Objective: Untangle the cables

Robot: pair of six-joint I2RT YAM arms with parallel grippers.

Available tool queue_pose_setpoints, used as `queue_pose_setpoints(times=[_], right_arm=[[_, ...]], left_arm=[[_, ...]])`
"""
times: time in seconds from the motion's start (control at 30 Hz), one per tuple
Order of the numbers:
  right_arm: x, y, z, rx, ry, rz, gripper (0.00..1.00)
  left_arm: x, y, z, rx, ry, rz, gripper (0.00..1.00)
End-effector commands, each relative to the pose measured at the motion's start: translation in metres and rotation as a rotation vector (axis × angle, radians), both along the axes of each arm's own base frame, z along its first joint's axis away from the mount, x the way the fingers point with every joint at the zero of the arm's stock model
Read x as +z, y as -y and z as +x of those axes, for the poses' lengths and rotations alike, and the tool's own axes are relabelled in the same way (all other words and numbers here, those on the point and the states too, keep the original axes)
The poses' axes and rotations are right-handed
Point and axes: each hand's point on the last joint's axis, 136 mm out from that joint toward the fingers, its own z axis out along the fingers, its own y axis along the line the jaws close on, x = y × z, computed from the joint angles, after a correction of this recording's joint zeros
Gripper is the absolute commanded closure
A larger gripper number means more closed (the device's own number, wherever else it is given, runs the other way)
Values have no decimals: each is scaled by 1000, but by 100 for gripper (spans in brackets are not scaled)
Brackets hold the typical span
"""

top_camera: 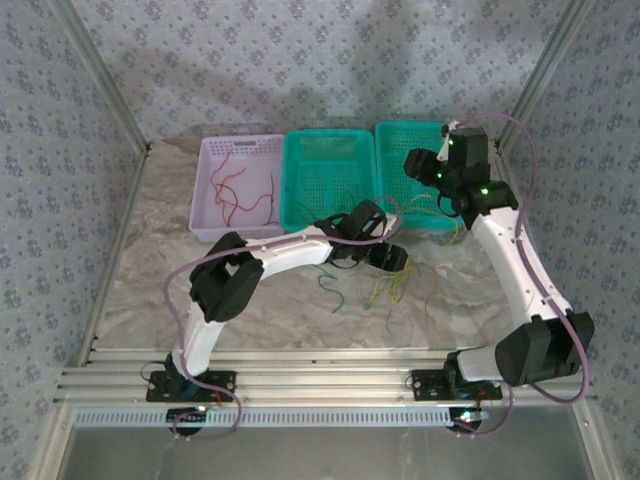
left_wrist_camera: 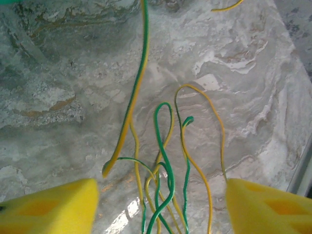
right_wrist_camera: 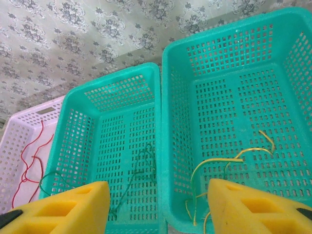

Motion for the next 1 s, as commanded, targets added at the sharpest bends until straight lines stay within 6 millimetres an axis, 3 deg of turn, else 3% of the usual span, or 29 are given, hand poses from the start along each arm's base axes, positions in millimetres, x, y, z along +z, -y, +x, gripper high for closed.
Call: queue_pose_setpoints(times=[0.0,0.2,0.37,0.43,0.5,0.63,0.73,0.97], right_arm=[[9,0,-7,-9,26,19,43],[14,-2,-17,-6,45,22,43],[13,-1,-31,-2,55,6,43],[11,2,-37,-7,57,-3,43],[11,4,-42,-11,63,-15,42],[10,6,-46,-11,64,-18,41],[11,4,-46,-3,68,-11,41],[14,0,-47,12,78,-4,41]], left_arm=[[9,10,3,-23,30,-8,45],[12,13,5,-26,31,-19,76],[16,15,7,-35,49,-12,87],[13,13,5,-39,41,-1,81],[12,8,1,-36,33,9,59],[13,-15,1,12,99,57,35],[14,-24,8,39,144,103,29],[8,-21,28,79,206,162,27]])
